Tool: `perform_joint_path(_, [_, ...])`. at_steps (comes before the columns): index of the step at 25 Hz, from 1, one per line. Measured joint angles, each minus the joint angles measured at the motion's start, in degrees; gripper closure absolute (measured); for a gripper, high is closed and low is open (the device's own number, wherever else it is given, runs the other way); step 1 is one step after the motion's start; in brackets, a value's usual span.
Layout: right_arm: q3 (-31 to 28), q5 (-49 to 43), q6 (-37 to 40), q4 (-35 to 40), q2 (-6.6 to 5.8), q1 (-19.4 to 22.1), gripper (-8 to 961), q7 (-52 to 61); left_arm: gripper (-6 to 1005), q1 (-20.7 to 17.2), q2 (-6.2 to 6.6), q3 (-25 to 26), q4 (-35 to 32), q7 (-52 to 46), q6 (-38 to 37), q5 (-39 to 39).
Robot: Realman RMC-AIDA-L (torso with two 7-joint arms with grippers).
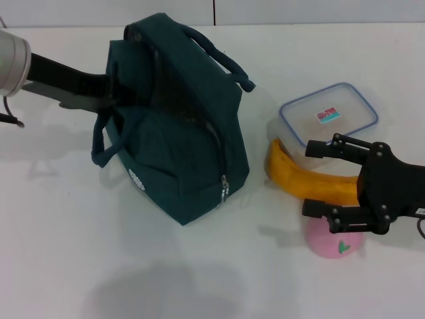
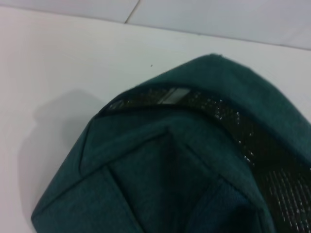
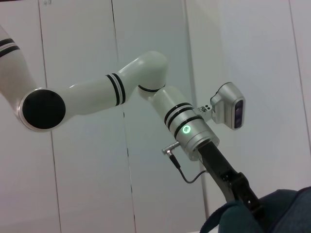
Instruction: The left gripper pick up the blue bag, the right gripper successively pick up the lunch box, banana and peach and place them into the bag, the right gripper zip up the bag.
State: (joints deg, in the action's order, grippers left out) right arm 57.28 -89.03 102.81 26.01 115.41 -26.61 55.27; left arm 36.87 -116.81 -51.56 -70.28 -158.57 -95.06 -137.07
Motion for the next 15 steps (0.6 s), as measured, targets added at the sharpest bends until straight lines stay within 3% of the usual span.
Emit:
perform_joint_path(2, [-0.06,0.00,0.01,0.00,-0.01,-0.02,85,0.00,454,0.10,0.14,-0.05,0.18,-0.41,-0.49,-0.07])
perform_joint_path(13, [-0.27,0.92,-1.26,0.05,-0.04,0.14,85,0.31,924,-1.09,0.64,0.30,-1.23,-3.43,-4.17,0.07])
perform_joint_path(15, [-0.36,0.92,-1.83,0.03,-0.03,0.27,85,0.50,932,-1.41,0.68,0.53,-1.29,-3.53,-4.83,0.40])
